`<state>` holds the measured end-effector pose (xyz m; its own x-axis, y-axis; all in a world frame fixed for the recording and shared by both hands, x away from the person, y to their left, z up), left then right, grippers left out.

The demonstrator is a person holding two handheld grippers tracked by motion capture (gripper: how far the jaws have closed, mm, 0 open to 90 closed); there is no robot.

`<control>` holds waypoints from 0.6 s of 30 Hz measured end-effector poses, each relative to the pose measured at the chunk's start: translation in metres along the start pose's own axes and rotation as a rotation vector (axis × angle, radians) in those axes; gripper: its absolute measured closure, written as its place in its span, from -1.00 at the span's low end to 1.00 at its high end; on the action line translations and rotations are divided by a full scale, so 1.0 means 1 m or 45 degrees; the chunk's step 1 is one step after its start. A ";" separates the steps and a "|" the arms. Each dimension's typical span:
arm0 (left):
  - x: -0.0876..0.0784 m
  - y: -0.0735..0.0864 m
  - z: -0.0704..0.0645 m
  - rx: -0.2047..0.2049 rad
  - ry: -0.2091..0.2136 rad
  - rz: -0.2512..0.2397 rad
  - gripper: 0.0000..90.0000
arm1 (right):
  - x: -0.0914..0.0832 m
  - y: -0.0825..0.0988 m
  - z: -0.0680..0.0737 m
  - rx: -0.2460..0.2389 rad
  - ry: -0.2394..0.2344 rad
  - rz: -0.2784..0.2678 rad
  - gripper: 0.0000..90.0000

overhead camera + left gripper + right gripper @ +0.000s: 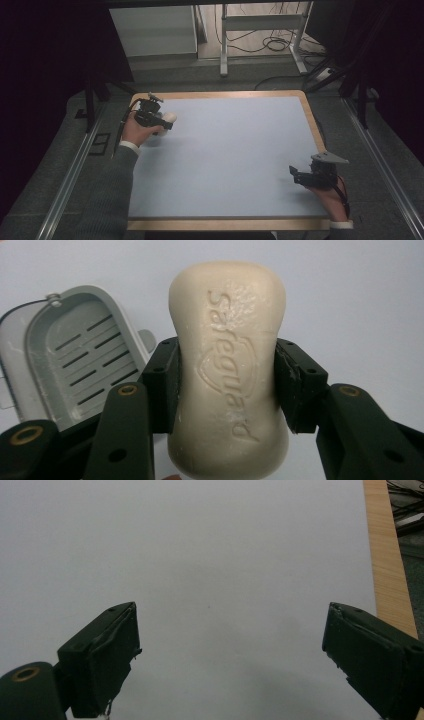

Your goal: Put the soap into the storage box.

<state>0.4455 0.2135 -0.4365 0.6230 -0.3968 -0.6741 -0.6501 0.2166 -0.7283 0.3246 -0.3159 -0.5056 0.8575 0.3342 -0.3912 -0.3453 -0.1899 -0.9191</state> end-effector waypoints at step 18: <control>0.008 -0.004 0.036 -0.133 -0.094 -0.010 0.10 | 0.002 0.001 0.001 -0.003 0.005 0.012 -0.82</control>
<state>0.4686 0.2418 -0.4438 0.6563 -0.3302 -0.6784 -0.6844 0.1180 -0.7195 0.3257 -0.3144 -0.5077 0.8555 0.3290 -0.3997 -0.3526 -0.1949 -0.9152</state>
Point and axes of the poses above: each handheld gripper's, and its own axes: x roughly forward along the jaws, y roughly out of its underside, z roughly to its left, the point moved 1 cm from there along x, roughly forward along the jaws, and after that the axes turned 15 degrees about -z, right-handed, at the moved point
